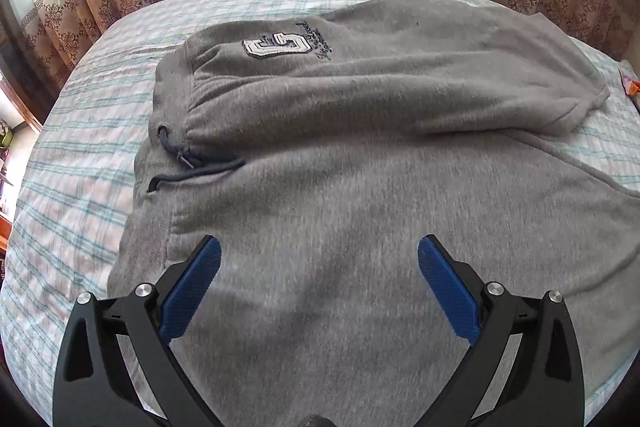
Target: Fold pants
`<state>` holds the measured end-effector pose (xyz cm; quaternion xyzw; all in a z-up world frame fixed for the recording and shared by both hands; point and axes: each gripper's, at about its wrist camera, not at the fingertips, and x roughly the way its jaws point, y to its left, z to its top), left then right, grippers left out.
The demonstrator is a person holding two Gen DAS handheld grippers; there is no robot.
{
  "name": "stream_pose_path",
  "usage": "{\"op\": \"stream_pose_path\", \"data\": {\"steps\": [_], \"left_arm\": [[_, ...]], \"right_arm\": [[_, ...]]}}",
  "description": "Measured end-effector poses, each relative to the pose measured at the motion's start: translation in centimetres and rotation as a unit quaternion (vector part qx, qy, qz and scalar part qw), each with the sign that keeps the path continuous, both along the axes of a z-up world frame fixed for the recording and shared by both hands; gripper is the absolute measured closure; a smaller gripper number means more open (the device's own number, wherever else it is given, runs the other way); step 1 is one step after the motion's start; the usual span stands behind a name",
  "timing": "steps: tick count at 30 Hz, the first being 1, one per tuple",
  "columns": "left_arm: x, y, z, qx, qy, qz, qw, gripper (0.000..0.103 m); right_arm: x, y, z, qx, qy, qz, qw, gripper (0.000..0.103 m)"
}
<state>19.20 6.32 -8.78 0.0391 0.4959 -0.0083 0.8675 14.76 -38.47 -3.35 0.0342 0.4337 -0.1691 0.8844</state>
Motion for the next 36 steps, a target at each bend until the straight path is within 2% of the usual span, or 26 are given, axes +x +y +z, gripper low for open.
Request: {"op": "stream_pose_path", "data": {"steps": [4, 8, 12, 18, 20, 22, 23, 26, 30, 33, 36], "left_arm": [[2.3, 0.8, 0.6, -0.001, -0.006, 0.009, 0.9999, 0.003], [4.2, 1.8, 1.2, -0.003, -0.006, 0.016, 0.9999, 0.003], [6.3, 3.1, 2.1, -0.01, -0.011, 0.025, 0.9996, 0.003], [10.7, 5.0, 3.5, -0.026, -0.038, 0.053, 0.9975, 0.003], [12.5, 5.4, 3.2, -0.027, -0.044, 0.057, 0.997, 0.003], [14.6, 6.0, 2.0, -0.031, -0.028, 0.062, 0.9972, 0.003], [15.6, 6.3, 1.0, -0.029, -0.012, 0.068, 0.9972, 0.003], [17.4, 7.3, -1.2, -0.023, 0.021, 0.087, 0.9957, 0.003], [17.9, 7.2, -1.8, -0.015, 0.017, 0.081, 0.9965, 0.003], [18.1, 7.0, -2.2, -0.007, 0.016, 0.076, 0.997, 0.003], [18.2, 7.0, -2.3, -0.004, 0.013, 0.071, 0.9974, 0.003]], "right_arm": [[5.8, 1.9, 0.1, 0.017, -0.007, 0.031, 0.999, 0.005], [11.5, 1.9, 0.3, 0.044, -0.012, 0.032, 0.998, 0.005], [17.7, 1.7, 0.5, 0.021, -0.011, 0.044, 0.999, 0.005], [24.9, 1.9, -2.1, 0.035, 0.013, 0.066, 0.997, 0.005], [26.4, 1.5, -3.8, 0.038, 0.033, 0.057, 0.997, 0.005], [27.3, 0.4, -5.7, 0.033, 0.056, 0.03, 0.997, 0.005], [27.5, -0.1, -6.0, 0.042, 0.052, 0.025, 0.997, 0.005], [27.6, 0.1, -5.5, 0.037, 0.051, 0.025, 0.998, 0.005], [28.3, -0.4, -3.2, 0.051, 0.02, 0.023, 0.998, 0.005], [30.5, -1.0, -1.7, 0.077, 0.002, 0.024, 0.997, 0.005], [33.3, -1.2, -1.3, 0.052, 0.002, 0.021, 0.998, 0.005]]}}
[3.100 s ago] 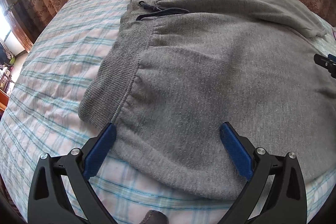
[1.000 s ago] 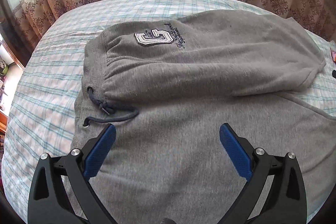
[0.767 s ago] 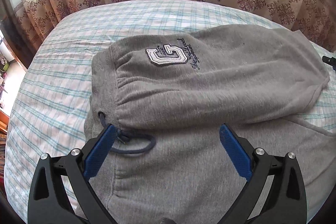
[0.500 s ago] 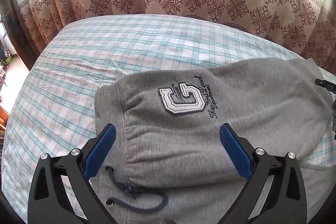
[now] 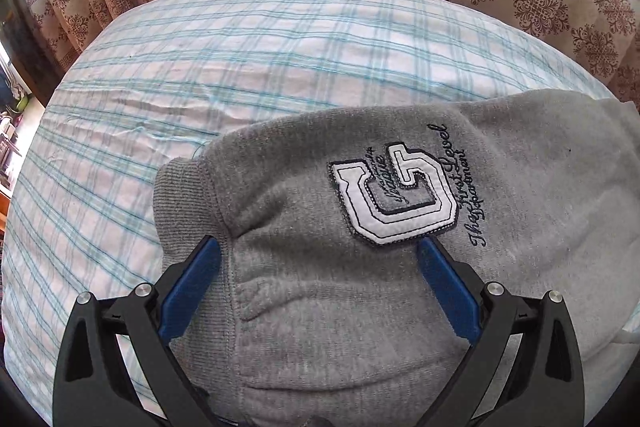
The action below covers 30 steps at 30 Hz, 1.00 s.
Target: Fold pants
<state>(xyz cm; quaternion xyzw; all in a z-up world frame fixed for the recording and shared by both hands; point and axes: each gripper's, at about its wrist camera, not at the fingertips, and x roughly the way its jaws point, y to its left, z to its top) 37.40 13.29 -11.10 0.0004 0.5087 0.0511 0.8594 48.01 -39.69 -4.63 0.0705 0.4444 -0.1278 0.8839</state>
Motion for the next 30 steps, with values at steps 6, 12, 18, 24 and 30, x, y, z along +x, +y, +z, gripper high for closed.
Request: {"op": "stream_pose_path", "data": {"steps": [6, 12, 18, 24, 30], "left_arm": [[-0.3, 0.2, -0.2, -0.003, -0.003, -0.005, 1.0, 0.003], [-0.1, 0.4, 0.1, -0.014, 0.001, 0.0, 0.9999, 0.003], [0.0, 0.8, 0.9, -0.044, 0.003, 0.015, 0.9989, 0.003], [-0.4, 1.3, 2.1, -0.104, 0.009, 0.022, 0.9943, 0.003], [-1.0, 2.3, 3.0, -0.185, 0.015, 0.056, 0.9811, 0.003]], "right_arm": [[3.4, -2.9, -2.0, 0.004, 0.035, -0.033, 0.999, 0.005], [3.7, -3.5, -3.9, 0.048, 0.037, -0.011, 0.998, 0.029], [1.7, -1.6, -2.0, 0.044, 0.008, 0.046, 0.998, 0.091], [-3.0, -1.8, 3.5, 0.059, -0.066, 0.071, 0.994, 0.094], [-9.9, -1.7, 8.5, 0.084, -0.128, 0.098, 0.983, 0.094]]}}
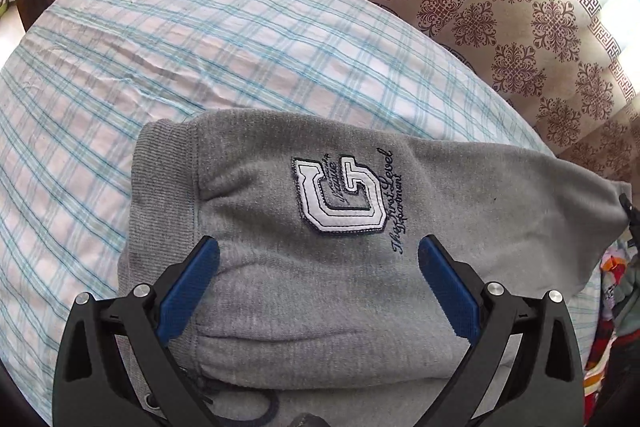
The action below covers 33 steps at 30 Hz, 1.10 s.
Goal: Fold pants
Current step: 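Grasp the leg hem with the right tool while the left tool grasps the waistband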
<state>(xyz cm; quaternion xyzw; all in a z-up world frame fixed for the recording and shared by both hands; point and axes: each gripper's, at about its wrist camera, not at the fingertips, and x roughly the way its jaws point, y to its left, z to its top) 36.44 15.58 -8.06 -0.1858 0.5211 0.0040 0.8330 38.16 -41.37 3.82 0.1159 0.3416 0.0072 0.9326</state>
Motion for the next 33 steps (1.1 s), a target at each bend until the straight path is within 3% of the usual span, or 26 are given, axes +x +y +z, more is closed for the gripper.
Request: {"op": "stream_pose_path", "data": {"steps": [5, 10, 14, 20, 25, 33], "left_arm": [[-0.1, 0.1, 0.7, -0.061, 0.003, 0.031, 0.9976, 0.003], [0.3, 0.2, 1.3, -0.08, 0.002, 0.051, 0.9955, 0.003], [0.4, 0.7, 0.6, -0.105, 0.018, 0.073, 0.9916, 0.003], [0.0, 1.8, -0.5, -0.171, 0.022, 0.111, 0.9788, 0.003], [-1.1, 2.2, 0.5, -0.211, 0.005, 0.126, 0.9694, 0.003], [-0.7, 0.9, 1.1, -0.196, 0.02, 0.124, 0.9725, 0.003]], "right_arm": [[-8.0, -0.5, 0.9, 0.045, -0.044, 0.009, 0.998, 0.094], [-14.6, -2.1, -1.2, 0.079, -0.042, -0.013, 0.996, 0.094], [-18.4, -3.0, -2.6, 0.065, -0.032, -0.026, 0.997, 0.094], [-22.1, -3.7, -4.2, 0.06, -0.026, -0.027, 0.997, 0.094], [-23.9, -2.7, -6.2, 0.035, -0.003, -0.014, 0.999, 0.094], [-27.1, -2.9, -9.0, 0.064, 0.018, -0.03, 0.997, 0.094]]}}
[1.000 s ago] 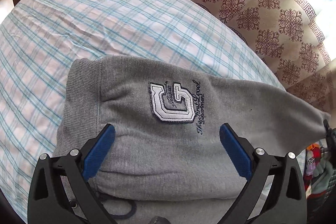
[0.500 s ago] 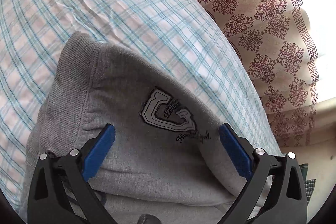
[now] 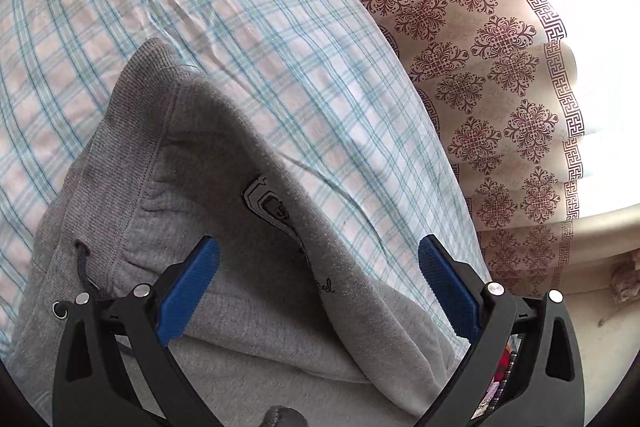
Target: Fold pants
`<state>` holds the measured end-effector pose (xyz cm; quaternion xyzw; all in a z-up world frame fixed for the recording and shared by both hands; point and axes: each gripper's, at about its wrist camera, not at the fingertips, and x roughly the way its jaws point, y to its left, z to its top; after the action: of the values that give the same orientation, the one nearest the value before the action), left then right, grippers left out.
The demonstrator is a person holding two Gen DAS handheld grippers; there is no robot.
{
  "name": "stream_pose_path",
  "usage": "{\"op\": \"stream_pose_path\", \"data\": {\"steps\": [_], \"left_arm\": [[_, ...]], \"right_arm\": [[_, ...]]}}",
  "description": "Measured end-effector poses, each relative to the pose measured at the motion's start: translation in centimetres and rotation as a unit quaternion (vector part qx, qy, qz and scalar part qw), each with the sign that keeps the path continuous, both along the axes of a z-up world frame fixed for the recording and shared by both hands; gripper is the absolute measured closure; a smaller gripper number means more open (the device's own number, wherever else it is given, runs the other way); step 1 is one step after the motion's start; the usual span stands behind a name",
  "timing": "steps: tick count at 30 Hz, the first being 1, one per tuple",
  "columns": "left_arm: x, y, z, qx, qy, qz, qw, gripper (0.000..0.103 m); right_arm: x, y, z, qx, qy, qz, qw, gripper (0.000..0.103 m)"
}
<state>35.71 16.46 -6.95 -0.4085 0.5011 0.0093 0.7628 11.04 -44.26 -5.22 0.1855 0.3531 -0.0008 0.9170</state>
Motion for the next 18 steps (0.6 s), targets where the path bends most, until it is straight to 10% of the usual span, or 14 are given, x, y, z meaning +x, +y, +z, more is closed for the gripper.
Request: {"op": "stream_pose_path", "data": {"steps": [2, 8, 18], "left_arm": [[0.0, 0.0, -0.2, 0.01, -0.004, 0.015, 0.9998, 0.012], [-0.4, 0.1, -1.4, -0.023, 0.021, 0.004, 0.9995, 0.094], [-9.6, 1.0, 6.2, -0.01, -0.085, -0.037, 0.9957, 0.097]], "right_arm": [[-0.4, 0.2, -0.2, 0.002, 0.003, -0.001, 1.0, 0.094], [-0.3, 0.4, 0.4, 0.003, -0.002, -0.006, 1.0, 0.094], [-2.7, 0.0, 5.5, 0.005, -0.052, -0.011, 0.999, 0.094]]}}
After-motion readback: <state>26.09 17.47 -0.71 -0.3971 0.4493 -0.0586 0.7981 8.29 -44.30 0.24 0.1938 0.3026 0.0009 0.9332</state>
